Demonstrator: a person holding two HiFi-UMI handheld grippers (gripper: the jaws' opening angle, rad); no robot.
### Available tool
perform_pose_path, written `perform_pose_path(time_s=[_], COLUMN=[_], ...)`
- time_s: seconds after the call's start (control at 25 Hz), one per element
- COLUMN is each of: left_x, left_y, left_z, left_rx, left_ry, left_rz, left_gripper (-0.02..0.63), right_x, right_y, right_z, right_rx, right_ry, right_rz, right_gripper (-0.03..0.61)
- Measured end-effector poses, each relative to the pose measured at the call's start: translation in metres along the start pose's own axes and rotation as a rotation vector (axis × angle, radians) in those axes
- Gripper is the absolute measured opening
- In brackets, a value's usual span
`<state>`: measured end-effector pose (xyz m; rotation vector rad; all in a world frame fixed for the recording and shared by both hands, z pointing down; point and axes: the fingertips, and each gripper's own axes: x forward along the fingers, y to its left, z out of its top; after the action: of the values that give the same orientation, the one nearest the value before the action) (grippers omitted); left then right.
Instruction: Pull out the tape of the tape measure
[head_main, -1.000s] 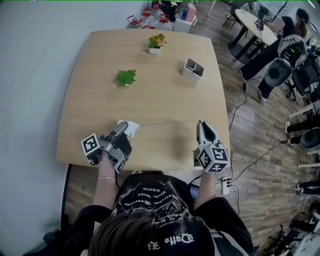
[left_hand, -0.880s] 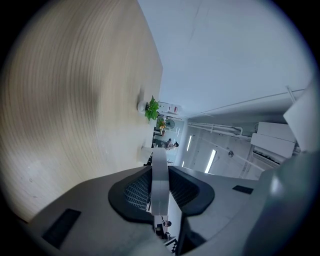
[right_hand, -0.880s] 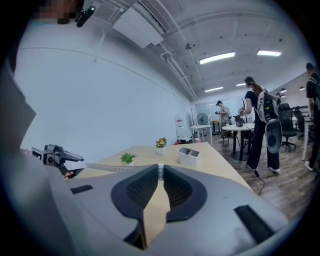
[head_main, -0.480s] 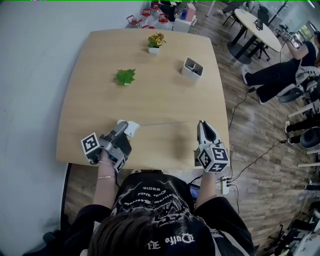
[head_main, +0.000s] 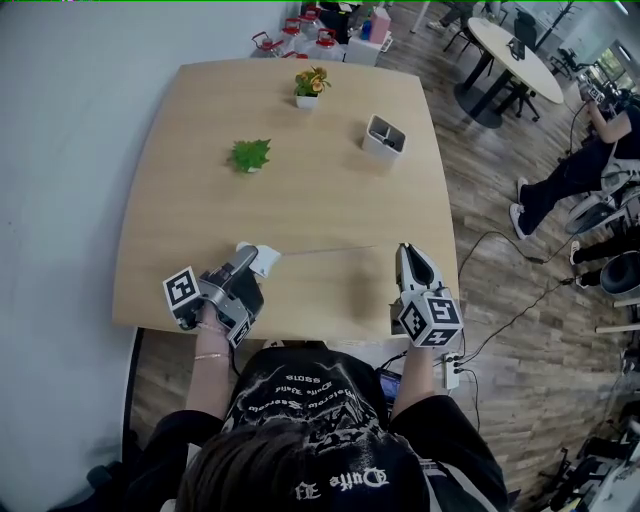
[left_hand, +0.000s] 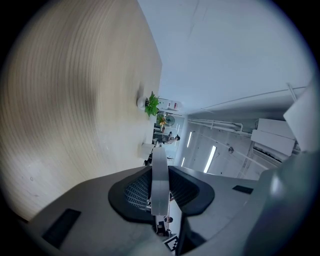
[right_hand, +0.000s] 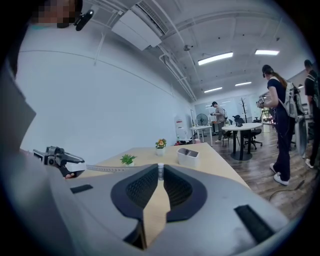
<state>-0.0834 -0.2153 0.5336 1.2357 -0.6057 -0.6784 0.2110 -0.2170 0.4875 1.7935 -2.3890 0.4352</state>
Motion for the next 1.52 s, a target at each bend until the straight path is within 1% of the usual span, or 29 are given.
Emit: perform_pose_path(time_s=[0.2, 0.4, 0.56, 1.08, 1.32, 1.52], left_x=[0.002, 0.002, 0.002, -0.003, -0.005, -0.005], left_y=[-0.001, 0.002, 0.004, 0.003, 0.009, 0.010], left_z=[-0.001, -0.002, -0.003, -0.005, -0.005, -0.004], left_rx=[-0.005, 0.001, -0.021, -0.029, -0.027, -0.022], left_ry=[0.008, 0.031, 0.029, 0.048, 0.055, 0.043], left_rz=[-0.002, 0.002, -0.003, -0.006, 0.001, 0.011], left_gripper=[0.095, 0.095, 0.095, 0.095, 0.095, 0.095], right_x=[0.002, 0.008, 0.008, 0.004, 0.003, 0.002], right_y=[0.005, 0.018, 0.020, 0.025, 0.028, 0.024], right_z=[0.000, -0.008, -0.006, -0.006, -0.016, -0.015], right_rx=[0.002, -0.062, -0.026, 0.034, 0.038, 0.028], right_ry=[0.006, 0.046, 0.030, 0.020, 0.032, 0.036], right_rz=[0.018, 0.047, 0.062, 0.074, 0.077, 0.059], right_gripper=[0.040, 0.040, 0.041, 0.041, 0.043, 0.043])
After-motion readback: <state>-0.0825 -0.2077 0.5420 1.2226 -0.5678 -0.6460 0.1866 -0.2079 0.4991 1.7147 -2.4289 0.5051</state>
